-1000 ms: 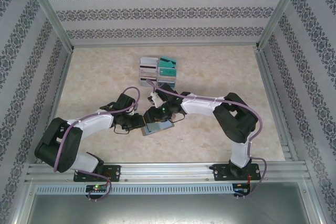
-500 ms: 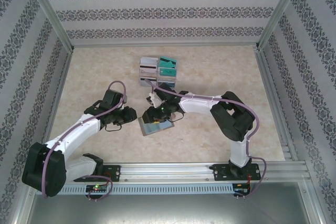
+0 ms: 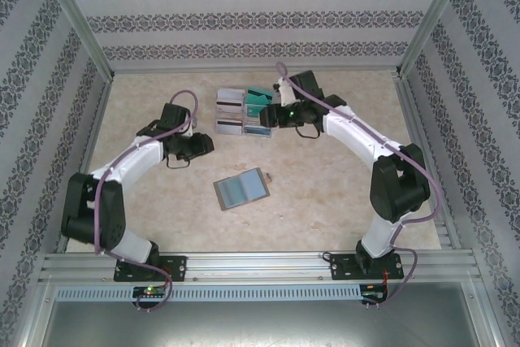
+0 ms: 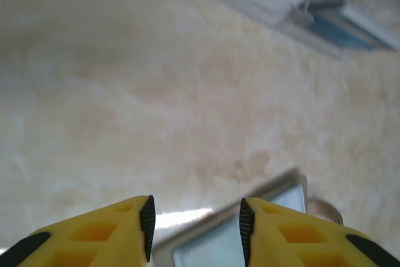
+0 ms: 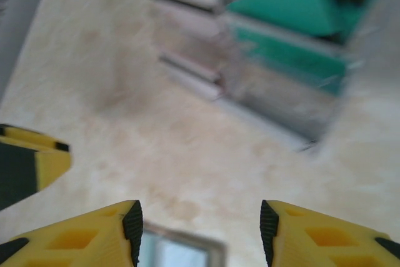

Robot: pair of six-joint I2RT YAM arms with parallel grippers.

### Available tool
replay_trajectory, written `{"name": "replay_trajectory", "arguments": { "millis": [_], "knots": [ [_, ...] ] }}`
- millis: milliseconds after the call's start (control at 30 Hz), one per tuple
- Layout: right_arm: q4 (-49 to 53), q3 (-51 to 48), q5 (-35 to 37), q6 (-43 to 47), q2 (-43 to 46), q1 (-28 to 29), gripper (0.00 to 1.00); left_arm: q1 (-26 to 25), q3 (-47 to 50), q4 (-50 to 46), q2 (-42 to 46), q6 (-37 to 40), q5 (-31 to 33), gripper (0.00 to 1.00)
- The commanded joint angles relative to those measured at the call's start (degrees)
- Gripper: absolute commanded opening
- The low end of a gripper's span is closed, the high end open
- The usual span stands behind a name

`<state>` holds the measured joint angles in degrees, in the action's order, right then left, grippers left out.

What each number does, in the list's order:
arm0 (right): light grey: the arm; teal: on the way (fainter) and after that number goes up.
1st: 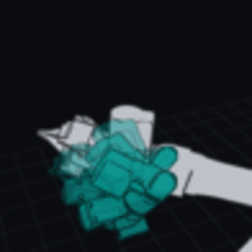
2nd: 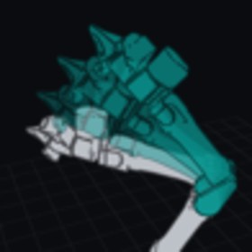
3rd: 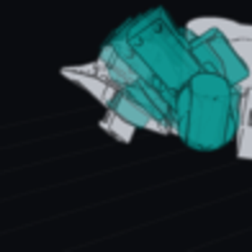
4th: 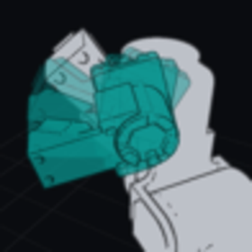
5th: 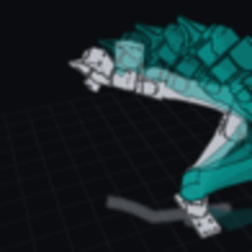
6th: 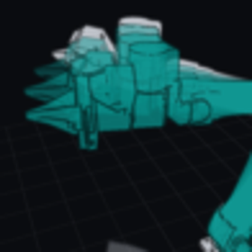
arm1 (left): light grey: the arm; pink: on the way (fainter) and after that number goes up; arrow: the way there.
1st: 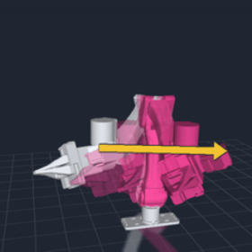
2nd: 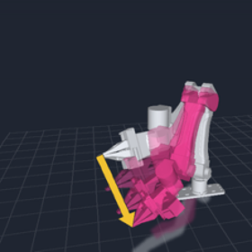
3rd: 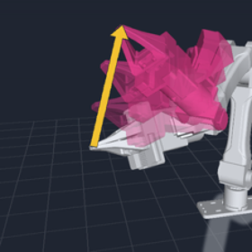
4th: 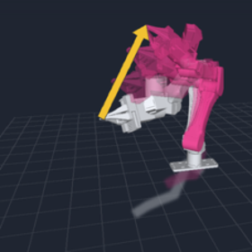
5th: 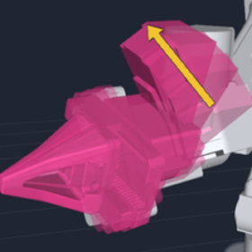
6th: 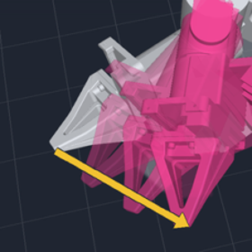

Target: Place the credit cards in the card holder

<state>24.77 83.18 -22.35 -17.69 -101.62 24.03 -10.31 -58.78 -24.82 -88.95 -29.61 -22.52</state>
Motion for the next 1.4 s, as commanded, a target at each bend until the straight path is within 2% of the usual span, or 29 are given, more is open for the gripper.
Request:
{"name": "replay_trajectory", "arguments": {
  "millis": [0,233,300,433,567,700,800,867,967,1133,1367],
  "knots": [
    [1.4,4.9,5.8,4.6,-4.8,-2.9,0.56,2.2,-6.0,2.6,-5.8,2.4,-1.4,0.44],
    [3.5,17.7,6.4,16.6,-15.9,-3.5,0.62,6.2,-20.9,3.8,-18.2,3.4,-5.0,0.45],
    [3.3,19.1,9.4,20.5,-17.5,-2.8,0.67,7.1,-24.6,4.0,-21.5,3.5,-7.2,0.45],
    [1.9,21.5,8.8,22.8,-18.8,-3.3,0.73,7.3,-31.0,2.8,-26.4,4.0,-9.1,0.45],
    [4.7,26.6,11.1,25.6,-21.1,-2.2,0.73,7.3,-33.4,2.9,-28.5,3.5,-9.9,0.45],
    [4.8,27.9,9.2,25.7,-20.7,-2.5,0.62,7.3,-33.4,3.0,-28.6,3.5,-10.1,0.45],
    [6.4,30.7,2.2,24.5,-21.0,-3.9,0.56,7.3,-33.0,3.0,-28.7,3.8,-10.3,0.45],
    [12.6,36.7,-2.1,25.4,-23.5,-4.5,0.52,7.3,-32.8,3.1,-28.9,3.9,-10.5,0.45],
    [14.5,39.4,-5.0,25.6,-25.0,-4.6,0.45,7.2,-32.5,3.7,-29.2,3.5,-11.0,0.45],
    [16.4,43.5,-9.7,22.9,-29.0,-5.7,0.41,7.0,-32.6,4.0,-29.2,3.2,-11.6,0.45],
    [17.9,47.0,-10.2,22.0,-32.9,-6.2,0.39,6.3,-32.8,2.9,-29.2,3.9,-12.0,0.44]
  ]
}}
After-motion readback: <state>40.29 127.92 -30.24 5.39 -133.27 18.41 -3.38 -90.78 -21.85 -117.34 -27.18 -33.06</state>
